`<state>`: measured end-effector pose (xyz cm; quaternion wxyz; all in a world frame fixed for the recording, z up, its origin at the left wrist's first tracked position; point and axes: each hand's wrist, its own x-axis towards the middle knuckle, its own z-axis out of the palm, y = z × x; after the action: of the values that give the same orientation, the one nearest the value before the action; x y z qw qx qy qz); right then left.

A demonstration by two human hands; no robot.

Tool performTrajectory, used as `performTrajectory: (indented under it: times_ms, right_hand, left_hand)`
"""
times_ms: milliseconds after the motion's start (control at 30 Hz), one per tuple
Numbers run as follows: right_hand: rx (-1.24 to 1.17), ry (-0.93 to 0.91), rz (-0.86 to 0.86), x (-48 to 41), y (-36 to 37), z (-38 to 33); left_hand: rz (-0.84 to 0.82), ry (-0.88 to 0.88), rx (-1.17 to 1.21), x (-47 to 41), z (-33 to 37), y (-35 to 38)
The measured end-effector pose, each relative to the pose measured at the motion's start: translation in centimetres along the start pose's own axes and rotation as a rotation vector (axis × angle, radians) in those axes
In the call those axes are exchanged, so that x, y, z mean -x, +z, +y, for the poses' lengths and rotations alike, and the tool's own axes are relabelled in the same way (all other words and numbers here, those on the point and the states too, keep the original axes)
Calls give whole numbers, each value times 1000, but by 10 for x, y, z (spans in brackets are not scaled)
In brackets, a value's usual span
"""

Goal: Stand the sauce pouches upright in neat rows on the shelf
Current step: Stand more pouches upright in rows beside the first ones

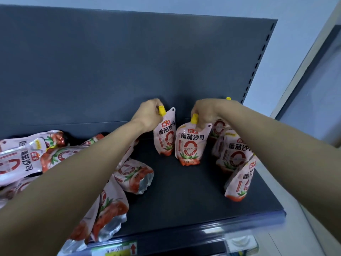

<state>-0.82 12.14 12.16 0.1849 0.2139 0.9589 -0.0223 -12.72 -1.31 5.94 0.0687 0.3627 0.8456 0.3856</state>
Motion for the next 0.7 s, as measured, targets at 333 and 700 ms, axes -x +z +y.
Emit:
performTrajectory:
  times_ms: [333, 700]
  right_hand:
    - [-33, 51, -44, -6, 14, 24]
    - [23, 87, 148, -15, 24, 15]
  left_hand:
    - [9, 65, 154, -22, 16, 31]
    - [16, -21, 30, -26, 5, 27]
